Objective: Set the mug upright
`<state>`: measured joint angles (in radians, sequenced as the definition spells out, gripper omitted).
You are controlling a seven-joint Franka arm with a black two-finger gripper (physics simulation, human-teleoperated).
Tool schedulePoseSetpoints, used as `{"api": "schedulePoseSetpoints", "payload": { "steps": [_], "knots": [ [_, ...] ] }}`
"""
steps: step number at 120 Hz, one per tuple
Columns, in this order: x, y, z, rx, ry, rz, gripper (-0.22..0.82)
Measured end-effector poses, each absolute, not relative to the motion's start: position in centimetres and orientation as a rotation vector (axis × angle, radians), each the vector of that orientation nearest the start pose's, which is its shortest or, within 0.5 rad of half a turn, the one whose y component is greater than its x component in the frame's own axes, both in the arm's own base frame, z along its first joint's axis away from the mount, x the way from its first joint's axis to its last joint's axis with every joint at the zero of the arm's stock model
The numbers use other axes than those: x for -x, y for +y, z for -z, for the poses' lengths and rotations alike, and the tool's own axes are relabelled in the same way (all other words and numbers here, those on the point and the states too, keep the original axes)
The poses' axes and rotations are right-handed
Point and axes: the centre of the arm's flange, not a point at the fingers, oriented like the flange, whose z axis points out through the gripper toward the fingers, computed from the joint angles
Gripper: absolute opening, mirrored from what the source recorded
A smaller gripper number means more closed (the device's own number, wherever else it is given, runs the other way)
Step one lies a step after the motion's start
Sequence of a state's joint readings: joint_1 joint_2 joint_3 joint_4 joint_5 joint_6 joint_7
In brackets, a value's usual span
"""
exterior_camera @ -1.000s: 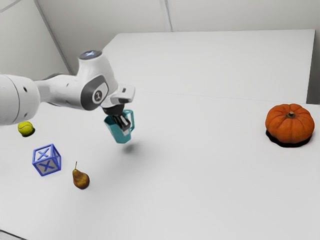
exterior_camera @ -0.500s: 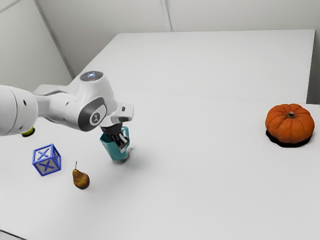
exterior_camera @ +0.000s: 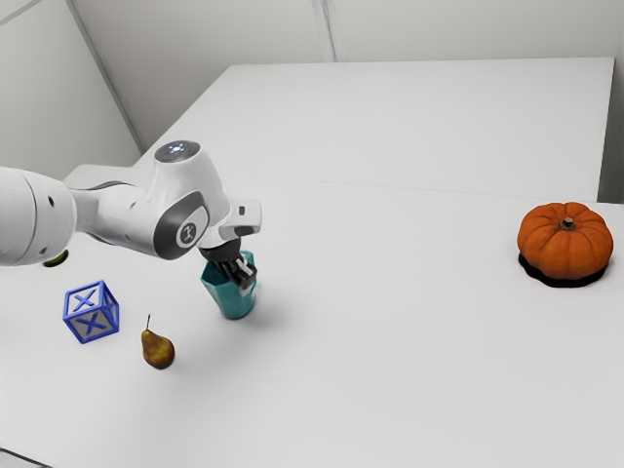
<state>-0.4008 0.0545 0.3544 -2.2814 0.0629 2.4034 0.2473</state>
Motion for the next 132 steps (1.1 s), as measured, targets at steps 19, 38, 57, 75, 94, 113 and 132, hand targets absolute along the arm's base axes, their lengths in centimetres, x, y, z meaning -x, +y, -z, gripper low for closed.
{"api": "schedulePoseSetpoints", "payload": {
  "steps": [19,38,57,75,94,113,132],
  "knots": [
    [-52.8,-2.4,-34.0,3.031,0.507,0.105,0.11],
    [-52.8,-2.3,-34.5,3.036,0.497,0.115,0.26],
    [-52.6,-2.5,-36.8,3.048,0.494,0.172,0.35],
    [-52.6,-2.6,-39.4,3.060,0.489,0.220,0.40],
    [-53.8,-2.3,-43.3,3.064,0.458,0.245,0.44],
    [-57.2,-2.4,-47.1,3.055,0.410,0.204,0.49],
    [-59.7,-3.8,-49.4,3.065,0.391,0.114,0.55]
  ]
}}
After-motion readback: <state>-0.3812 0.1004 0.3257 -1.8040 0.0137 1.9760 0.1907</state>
